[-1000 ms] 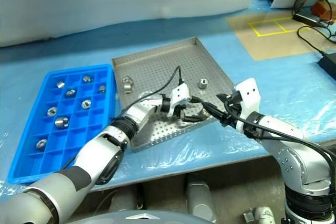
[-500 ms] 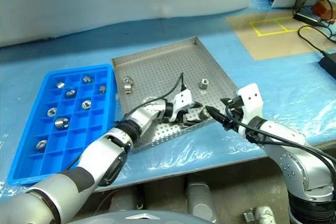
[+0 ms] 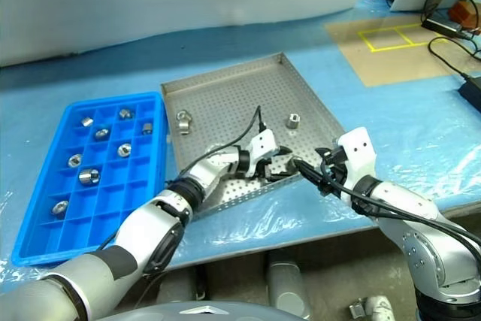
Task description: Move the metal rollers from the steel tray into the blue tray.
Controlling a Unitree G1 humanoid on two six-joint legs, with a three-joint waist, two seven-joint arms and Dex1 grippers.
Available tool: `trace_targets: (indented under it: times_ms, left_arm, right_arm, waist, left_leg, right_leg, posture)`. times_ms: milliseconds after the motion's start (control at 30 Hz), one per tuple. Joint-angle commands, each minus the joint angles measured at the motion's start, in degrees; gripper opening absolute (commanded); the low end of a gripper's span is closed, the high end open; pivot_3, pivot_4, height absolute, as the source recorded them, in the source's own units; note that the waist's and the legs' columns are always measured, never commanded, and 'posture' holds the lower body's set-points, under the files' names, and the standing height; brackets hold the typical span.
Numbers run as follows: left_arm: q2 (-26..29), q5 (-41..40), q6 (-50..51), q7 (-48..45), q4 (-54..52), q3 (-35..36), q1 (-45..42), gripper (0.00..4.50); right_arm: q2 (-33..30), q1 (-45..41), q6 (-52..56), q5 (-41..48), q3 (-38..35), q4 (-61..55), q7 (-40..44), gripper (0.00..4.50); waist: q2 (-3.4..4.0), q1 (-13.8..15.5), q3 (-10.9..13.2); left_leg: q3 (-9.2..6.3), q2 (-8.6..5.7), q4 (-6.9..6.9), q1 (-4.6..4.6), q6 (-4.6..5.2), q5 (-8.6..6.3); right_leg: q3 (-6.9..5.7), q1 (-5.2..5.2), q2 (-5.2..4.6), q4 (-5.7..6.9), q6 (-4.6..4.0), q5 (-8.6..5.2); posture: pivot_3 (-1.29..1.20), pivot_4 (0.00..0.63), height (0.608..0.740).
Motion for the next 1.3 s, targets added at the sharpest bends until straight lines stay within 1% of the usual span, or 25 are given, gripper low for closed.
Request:
trace_targets:
  times_ms: [33, 267, 700, 800, 833, 933, 1000, 1067, 1200, 1267, 1300]
  left_arm:
    - [-2.0, -0.1, 0.5, -1.1, -2.3, -1.0, 1.5, 3.75]
    - [-2.5, -0.3, 1.7, -1.7, -4.5, -1.7, 3.6, 3.75]
    - [-2.7, 0.3, 1.8, -0.6, -4.7, -2.3, 3.6, 3.75]
    - [-2.6, 0.3, 1.9, -0.3, -4.7, -2.2, 3.6, 3.19]
    - [-2.6, 0.4, 1.9, 0.5, -4.6, -2.3, 3.6, 2.91]
    - [-2.5, 0.1, 2.4, 0.4, -4.6, -2.5, 3.6, 2.91]
    - [-2.3, 0.0, 2.3, -0.3, -4.9, -2.6, 3.8, 2.57]
    - [-2.1, 0.4, 2.3, 0.6, -4.7, -2.7, 3.6, 2.07]
    - [-2.0, 0.3, 2.2, 0.9, -4.5, -2.6, 3.5, 2.07]
    - [-2.1, -0.2, 2.0, 0.0, -4.6, -2.4, 3.6, 1.8]
    - [-2.0, 0.0, 2.0, 0.3, -4.7, -2.5, 3.6, 1.74]
  right_arm:
    - [-0.9, 1.0, 0.2, 1.5, -1.4, -2.9, 0.0, 3.26]
    - [-1.4, 1.8, -0.2, 1.5, -1.6, -2.7, -0.5, 3.26]
    - [-1.1, 2.1, -1.4, 0.9, -0.5, -2.4, -1.4, 3.26]
    - [-0.8, 1.9, -1.8, 0.7, 0.1, -2.1, -1.6, 3.26]
    - [-0.8, 1.8, -1.9, 0.6, 0.3, -2.0, -1.6, 3.26]
    - [-0.8, 1.4, -2.0, 0.5, 0.6, -1.8, -1.7, 3.26]
    - [-0.7, 1.1, -2.0, 0.6, 0.8, -1.7, -1.8, 3.26]
    - [-0.7, 0.8, -1.7, 0.8, 1.0, -1.8, -2.0, 3.26]
    - [-0.7, 0.2, -1.5, 1.0, 1.4, -1.7, -2.4, 3.26]
    - [-0.8, -0.1, -1.3, 1.1, 1.4, -1.7, -2.5, 3.26]
    - [-0.7, -0.2, -1.2, 1.3, 1.3, -1.7, -2.5, 3.26]
  waist:
    - [0.01, 0.0, 0.0]
    - [0.09, 0.0, -0.1]
    - [0.15, -0.1, -0.1]
    - [0.15, -0.1, -0.1]
    - [0.15, -0.1, -0.1]
    - [0.16, -0.4, -0.1]
    - [0.19, -0.6, -0.1]
    - [0.19, -0.9, -0.1]
    - [0.19, -1.4, -0.1]
    - [0.19, -1.6, -0.1]
    - [0.19, -1.6, -0.1]
  left_leg:
    - [0.01, -0.01, 0.0, 0.0, 0.04, -0.02]
    - [0.05, -0.15, 0.0, 0.05, 0.16, -0.09]
    - [0.07, -0.19, 0.02, 0.05, 0.25, -0.15]
    - [0.07, -0.19, 0.02, 0.04, 0.25, -0.15]
    - [0.07, -0.19, 0.02, 0.05, 0.25, -0.15]
    - [0.07, -0.2, 0.05, 0.07, 0.25, -0.15]
    - [0.07, -0.22, 0.05, 0.09, 0.25, -0.15]
    - [0.07, -0.23, 0.05, 0.11, 0.25, -0.15]
    - [0.07, -0.25, 0.06, 0.1, 0.25, -0.15]
    - [0.06, -0.25, 0.06, 0.11, 0.25, -0.15]
    - [0.06, -0.25, 0.06, 0.11, 0.25, -0.15]
  right_leg:
    - [-0.01, 0.02, -0.03, -0.03, 0.0, 0.0]
    - [-0.01, 0.12, -0.24, -0.06, 0.04, -0.03]
    - [-0.04, 0.15, -0.38, -0.06, 0.12, -0.07]
    - [-0.04, 0.15, -0.38, -0.06, 0.13, -0.08]
    - [-0.04, 0.15, -0.38, -0.06, 0.13, -0.08]
    - [-0.04, 0.17, -0.38, -0.06, 0.13, -0.08]
    - [-0.06, 0.19, -0.38, -0.06, 0.14, -0.08]
    - [-0.06, 0.23, -0.38, -0.06, 0.15, -0.08]
    - [-0.06, 0.24, -0.39, -0.07, 0.15, -0.09]
    - [-0.07, 0.24, -0.39, -0.07, 0.16, -0.09]
    - [-0.08, 0.24, -0.39, -0.07, 0.16, -0.09]
  posture:
    - [-0.61, 0.15, 0.74]
    - [-0.62, 0.15, 0.74]
    - [-0.62, 0.15, 0.74]
    - [-0.61, 0.15, 0.74]
    - [-0.61, 0.15, 0.74]
    - [-0.61, 0.15, 0.74]
    - [-0.61, 0.15, 0.74]
    - [-0.61, 0.15, 0.74]
    - [-0.6, 0.15, 0.74]
    - [-0.6, 0.15, 0.74]
    - [-0.6, 0.15, 0.74]
